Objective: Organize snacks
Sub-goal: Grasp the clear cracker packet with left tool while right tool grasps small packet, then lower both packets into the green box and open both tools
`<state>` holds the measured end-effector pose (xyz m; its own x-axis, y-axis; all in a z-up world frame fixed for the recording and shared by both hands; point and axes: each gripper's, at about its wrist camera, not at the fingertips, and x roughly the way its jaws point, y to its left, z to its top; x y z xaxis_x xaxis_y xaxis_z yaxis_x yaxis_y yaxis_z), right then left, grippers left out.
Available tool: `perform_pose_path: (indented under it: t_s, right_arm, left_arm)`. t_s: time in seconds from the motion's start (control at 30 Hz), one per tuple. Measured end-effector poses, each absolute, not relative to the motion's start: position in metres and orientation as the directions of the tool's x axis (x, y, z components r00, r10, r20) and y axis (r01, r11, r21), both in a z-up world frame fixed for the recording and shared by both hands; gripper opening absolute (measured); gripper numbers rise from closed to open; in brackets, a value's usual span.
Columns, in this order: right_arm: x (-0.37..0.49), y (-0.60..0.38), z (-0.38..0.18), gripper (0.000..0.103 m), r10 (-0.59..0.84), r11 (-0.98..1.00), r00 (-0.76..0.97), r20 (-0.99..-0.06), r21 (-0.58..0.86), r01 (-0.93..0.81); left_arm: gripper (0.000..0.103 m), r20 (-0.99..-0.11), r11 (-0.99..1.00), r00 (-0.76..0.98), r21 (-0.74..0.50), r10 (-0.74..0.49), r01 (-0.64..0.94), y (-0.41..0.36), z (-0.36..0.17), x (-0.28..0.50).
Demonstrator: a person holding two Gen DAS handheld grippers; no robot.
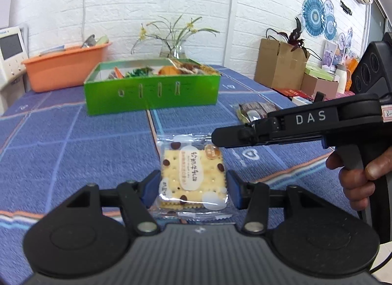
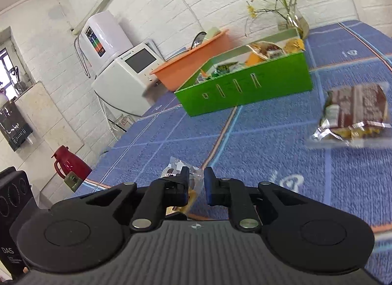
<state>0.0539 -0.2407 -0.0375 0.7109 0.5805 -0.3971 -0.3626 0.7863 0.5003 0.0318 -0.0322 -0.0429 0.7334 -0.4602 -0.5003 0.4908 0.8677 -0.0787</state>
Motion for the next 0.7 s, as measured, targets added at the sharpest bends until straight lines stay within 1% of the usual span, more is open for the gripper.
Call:
perform_pose_path:
  t_s: [0.13, 0.43, 0.53, 0.7]
  right_arm:
    - [0.072, -0.231, -0.018, 0.024, 0.592, 0.782, 0.719, -0.365, 0.478, -0.401]
    - [0.115, -0.221, 0.014, 0.024, 0.622, 0.746, 0.723, -0.301, 0.508, -0.43]
    - [0.132, -0.22, 0.03, 0.024, 0.612, 0.746, 0.742, -0.274, 0.51, -0.427]
    - [0.165, -0.224, 0.057, 0.025, 0.577, 0.765, 0.776, -0.255, 0.5, -0.405]
  left_arm:
    - [0.049, -0.465, 0.876, 0.76, -0.079, -0.454, 0.475, -0.021, -0.025, 0.048]
    - [0.049, -0.4, 0.905, 0.828, -0.007, -0.393, 0.426, -0.015, 0.01, 0.079]
    - [0.049, -0.373, 0.913, 0.843, -0.029, -0.388, 0.408, -0.014, 0.024, 0.097]
    - [0.049, -0.309, 0.92, 0.876, 0.006, -0.371, 0.392, -0.025, 0.049, 0.129]
